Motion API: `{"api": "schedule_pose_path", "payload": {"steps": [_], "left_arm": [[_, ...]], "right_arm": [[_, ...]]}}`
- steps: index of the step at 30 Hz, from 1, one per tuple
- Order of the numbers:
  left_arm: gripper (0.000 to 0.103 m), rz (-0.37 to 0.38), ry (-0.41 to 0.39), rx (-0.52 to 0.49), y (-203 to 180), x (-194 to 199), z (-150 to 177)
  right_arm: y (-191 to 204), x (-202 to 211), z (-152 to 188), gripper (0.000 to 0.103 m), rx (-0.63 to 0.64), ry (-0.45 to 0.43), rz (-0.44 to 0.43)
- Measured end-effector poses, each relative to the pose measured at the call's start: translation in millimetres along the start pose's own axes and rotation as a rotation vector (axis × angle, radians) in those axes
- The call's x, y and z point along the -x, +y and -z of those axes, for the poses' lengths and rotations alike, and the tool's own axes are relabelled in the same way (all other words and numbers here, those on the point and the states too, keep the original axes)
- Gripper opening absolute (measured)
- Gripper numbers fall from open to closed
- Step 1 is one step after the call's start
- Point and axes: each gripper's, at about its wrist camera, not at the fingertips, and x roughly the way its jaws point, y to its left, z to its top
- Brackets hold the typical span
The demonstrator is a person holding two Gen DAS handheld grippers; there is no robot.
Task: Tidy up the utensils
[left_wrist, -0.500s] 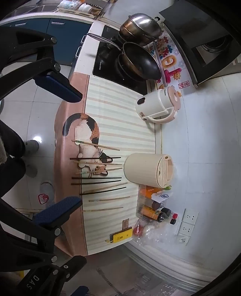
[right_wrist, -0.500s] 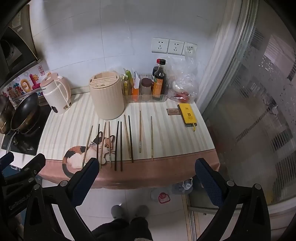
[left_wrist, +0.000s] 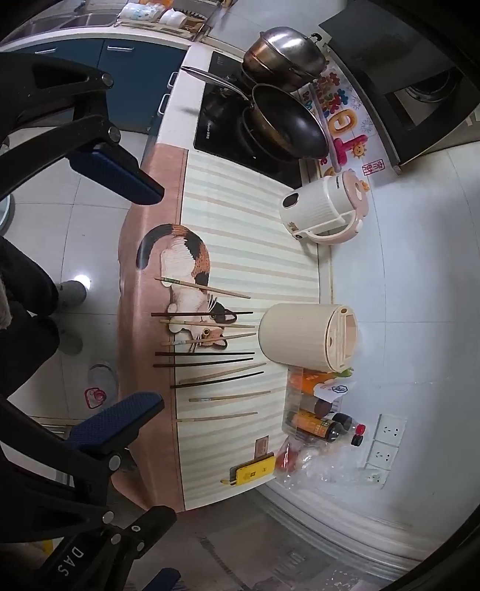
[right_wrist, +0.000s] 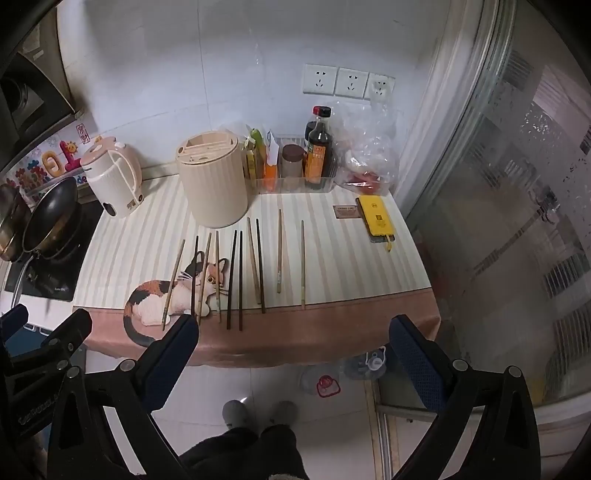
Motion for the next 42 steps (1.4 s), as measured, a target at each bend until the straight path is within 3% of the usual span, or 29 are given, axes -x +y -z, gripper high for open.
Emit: {"api": "schedule_pose_path", "payload": {"steps": [42], "left_arm": [[0.103,-0.013,-0.033,0.026,11.1,13.7,0.9]], "right_arm": [[2.5,12.7,-0.8,0.103,0.005,-0.03,-0.014]]}}
